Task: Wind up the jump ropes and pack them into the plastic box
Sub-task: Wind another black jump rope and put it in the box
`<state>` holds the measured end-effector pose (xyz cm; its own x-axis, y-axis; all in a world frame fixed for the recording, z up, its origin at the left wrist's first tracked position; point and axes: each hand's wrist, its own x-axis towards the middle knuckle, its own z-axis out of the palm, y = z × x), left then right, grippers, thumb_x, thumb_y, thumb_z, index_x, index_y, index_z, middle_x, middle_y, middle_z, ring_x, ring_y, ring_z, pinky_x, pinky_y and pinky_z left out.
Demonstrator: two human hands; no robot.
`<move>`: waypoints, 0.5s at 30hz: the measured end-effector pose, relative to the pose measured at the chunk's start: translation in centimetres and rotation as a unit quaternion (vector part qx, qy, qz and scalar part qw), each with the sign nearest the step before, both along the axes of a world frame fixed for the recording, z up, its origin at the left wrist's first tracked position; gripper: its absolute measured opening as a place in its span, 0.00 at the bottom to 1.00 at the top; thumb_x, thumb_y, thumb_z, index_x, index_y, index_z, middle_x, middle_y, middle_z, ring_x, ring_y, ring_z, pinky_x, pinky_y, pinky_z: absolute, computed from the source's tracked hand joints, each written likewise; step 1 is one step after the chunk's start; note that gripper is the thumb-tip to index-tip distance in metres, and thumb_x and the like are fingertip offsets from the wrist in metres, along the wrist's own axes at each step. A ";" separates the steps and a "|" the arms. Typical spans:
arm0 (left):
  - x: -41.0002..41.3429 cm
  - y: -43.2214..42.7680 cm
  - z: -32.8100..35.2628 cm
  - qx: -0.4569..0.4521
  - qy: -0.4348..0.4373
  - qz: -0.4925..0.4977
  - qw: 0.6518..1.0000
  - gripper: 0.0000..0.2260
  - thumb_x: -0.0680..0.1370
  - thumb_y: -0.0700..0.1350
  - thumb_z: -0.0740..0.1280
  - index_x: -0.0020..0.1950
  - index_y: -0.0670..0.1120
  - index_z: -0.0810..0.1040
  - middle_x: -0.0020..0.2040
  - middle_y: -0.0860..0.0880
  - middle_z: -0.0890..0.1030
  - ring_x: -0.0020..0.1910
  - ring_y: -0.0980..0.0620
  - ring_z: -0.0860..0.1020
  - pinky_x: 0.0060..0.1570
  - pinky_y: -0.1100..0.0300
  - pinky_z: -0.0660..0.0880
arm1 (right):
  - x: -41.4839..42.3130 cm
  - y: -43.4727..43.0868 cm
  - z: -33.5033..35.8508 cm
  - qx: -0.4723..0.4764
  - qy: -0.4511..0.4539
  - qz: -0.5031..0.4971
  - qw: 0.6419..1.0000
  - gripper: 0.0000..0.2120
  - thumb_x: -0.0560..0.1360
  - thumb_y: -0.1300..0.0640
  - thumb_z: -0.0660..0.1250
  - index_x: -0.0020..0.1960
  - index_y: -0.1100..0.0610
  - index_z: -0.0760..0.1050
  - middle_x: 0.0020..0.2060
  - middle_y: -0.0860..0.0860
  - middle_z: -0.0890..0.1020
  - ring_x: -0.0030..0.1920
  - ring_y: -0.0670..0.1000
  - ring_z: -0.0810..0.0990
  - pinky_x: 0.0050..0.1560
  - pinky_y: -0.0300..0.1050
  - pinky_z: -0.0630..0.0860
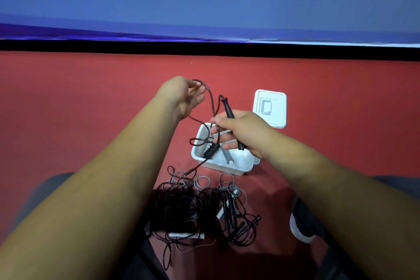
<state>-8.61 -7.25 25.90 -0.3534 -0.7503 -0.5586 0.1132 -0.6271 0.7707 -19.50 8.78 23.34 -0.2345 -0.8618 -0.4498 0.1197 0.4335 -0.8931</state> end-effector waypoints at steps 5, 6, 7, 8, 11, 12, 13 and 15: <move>-0.1 1.1 -0.9 -0.020 -0.104 -0.105 0.989 0.13 0.83 0.32 0.52 0.62 0.38 0.72 0.54 0.44 0.84 0.46 0.48 0.85 0.44 0.53 0.83 | -1.6 -0.5 1.2 -0.005 -0.006 -0.083 0.997 0.09 0.84 0.58 0.68 0.59 0.61 0.83 0.42 0.51 0.89 0.39 0.52 0.89 0.36 0.45 0.84; -0.1 1.6 -1.0 -0.024 -0.116 -0.146 0.982 0.14 0.83 0.31 0.52 0.62 0.39 0.73 0.55 0.44 0.85 0.48 0.47 0.85 0.48 0.52 0.83 | -1.9 -0.7 1.4 -0.007 -0.011 -0.099 0.995 0.08 0.84 0.59 0.68 0.58 0.61 0.83 0.41 0.51 0.89 0.39 0.52 0.89 0.36 0.46 0.84; -0.2 2.0 -1.2 -0.034 -0.131 -0.193 0.972 0.15 0.82 0.30 0.52 0.62 0.40 0.74 0.55 0.44 0.85 0.51 0.46 0.86 0.52 0.50 0.83 | -2.3 -0.8 1.7 -0.010 -0.026 -0.119 0.993 0.07 0.84 0.59 0.67 0.56 0.61 0.82 0.40 0.51 0.88 0.39 0.52 0.89 0.35 0.46 0.85; -0.3 2.4 -1.4 -0.052 -0.150 -0.245 0.956 0.17 0.81 0.28 0.52 0.62 0.40 0.75 0.56 0.43 0.86 0.53 0.45 0.86 0.56 0.48 0.82 | -2.7 -1.0 1.9 -0.014 -0.053 -0.143 0.988 0.07 0.85 0.60 0.66 0.53 0.61 0.82 0.38 0.51 0.88 0.37 0.51 0.89 0.33 0.45 0.85; -0.3 3.5 -2.1 -0.128 -0.197 -0.423 0.875 0.19 0.79 0.26 0.54 0.62 0.40 0.78 0.58 0.42 0.86 0.55 0.46 0.85 0.60 0.48 0.78 | -4.3 -1.6 2.2 -0.028 -0.143 -0.231 0.962 0.09 0.87 0.61 0.62 0.52 0.63 0.79 0.37 0.54 0.85 0.34 0.50 0.88 0.32 0.44 0.84; -0.2 3.8 -2.4 -0.150 -0.215 -0.484 0.835 0.19 0.80 0.27 0.56 0.63 0.41 0.79 0.59 0.44 0.86 0.56 0.48 0.84 0.58 0.50 0.77 | -4.8 -1.7 2.3 -0.036 -0.165 -0.259 0.951 0.09 0.87 0.61 0.61 0.55 0.64 0.78 0.38 0.55 0.84 0.33 0.49 0.87 0.32 0.43 0.83; -0.1 4.1 -2.5 -0.168 -0.237 -0.539 0.791 0.18 0.80 0.30 0.60 0.63 0.44 0.80 0.60 0.46 0.86 0.57 0.51 0.82 0.56 0.52 0.74 | -5.4 -1.7 2.4 -0.045 -0.181 -0.285 0.940 0.09 0.88 0.62 0.60 0.58 0.65 0.77 0.40 0.56 0.83 0.31 0.48 0.86 0.32 0.43 0.83; 0.0 4.4 -3.0 -0.200 -0.275 -0.600 0.724 0.14 0.79 0.35 0.66 0.61 0.46 0.83 0.61 0.47 0.85 0.59 0.51 0.80 0.56 0.53 0.70 | -6.4 -1.6 2.3 -0.060 -0.202 -0.333 0.919 0.08 0.88 0.63 0.58 0.57 0.65 0.74 0.43 0.58 0.83 0.30 0.48 0.86 0.32 0.45 0.84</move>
